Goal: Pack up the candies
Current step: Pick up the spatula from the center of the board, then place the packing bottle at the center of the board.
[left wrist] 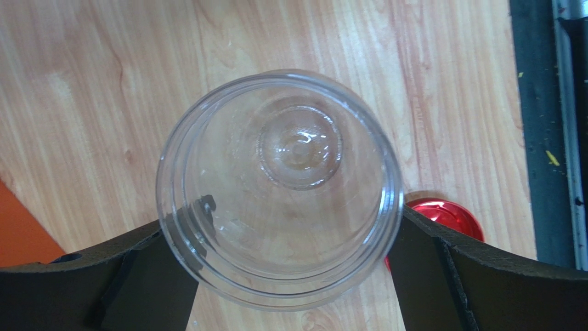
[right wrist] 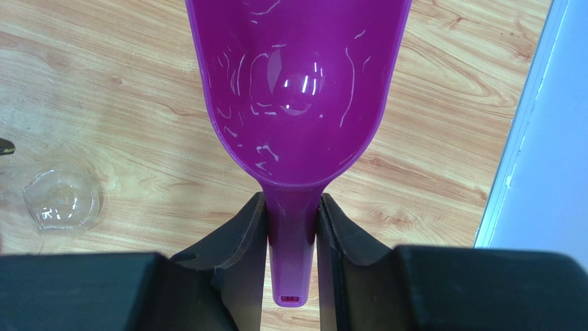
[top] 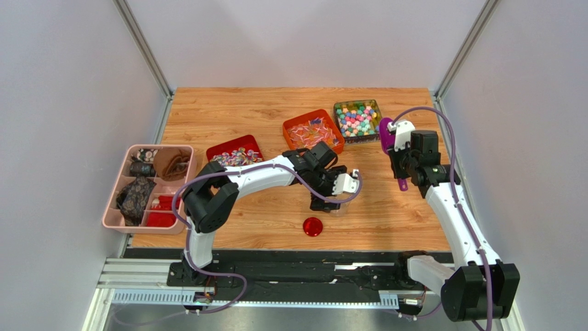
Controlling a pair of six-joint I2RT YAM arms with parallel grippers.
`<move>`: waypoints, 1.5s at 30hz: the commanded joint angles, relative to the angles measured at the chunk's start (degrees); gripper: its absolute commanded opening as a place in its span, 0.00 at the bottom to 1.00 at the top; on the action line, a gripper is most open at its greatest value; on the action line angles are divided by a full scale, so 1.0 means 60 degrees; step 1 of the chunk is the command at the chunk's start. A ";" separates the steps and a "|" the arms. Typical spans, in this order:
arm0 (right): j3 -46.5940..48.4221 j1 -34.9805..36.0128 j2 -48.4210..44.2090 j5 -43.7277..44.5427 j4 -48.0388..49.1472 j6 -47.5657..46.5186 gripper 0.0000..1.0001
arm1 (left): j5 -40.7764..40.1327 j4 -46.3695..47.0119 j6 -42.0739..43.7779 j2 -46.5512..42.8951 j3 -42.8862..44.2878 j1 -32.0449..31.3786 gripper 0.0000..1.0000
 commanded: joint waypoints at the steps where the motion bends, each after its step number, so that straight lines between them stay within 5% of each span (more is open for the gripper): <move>1: -0.0003 -0.0053 -0.0262 -0.0066 0.0508 -0.0046 0.00 | 0.0948 -0.0298 0.0049 -0.0017 0.0481 -0.0045 0.99; 15: -0.0077 -0.0068 -0.0336 -0.0051 0.0538 -0.0017 0.00 | 0.0891 -0.0006 -0.0493 0.0466 0.0818 -0.0133 0.99; 23: -0.0106 -0.0068 -0.0394 -0.0022 0.0582 -0.0017 0.00 | 0.0642 0.0316 -0.0669 0.0437 0.0686 -0.0148 0.82; 45: -0.0267 -0.0156 -0.0512 -0.0066 0.0626 -0.0061 0.00 | -0.0310 0.0859 -0.0640 0.0320 0.0159 0.0350 0.81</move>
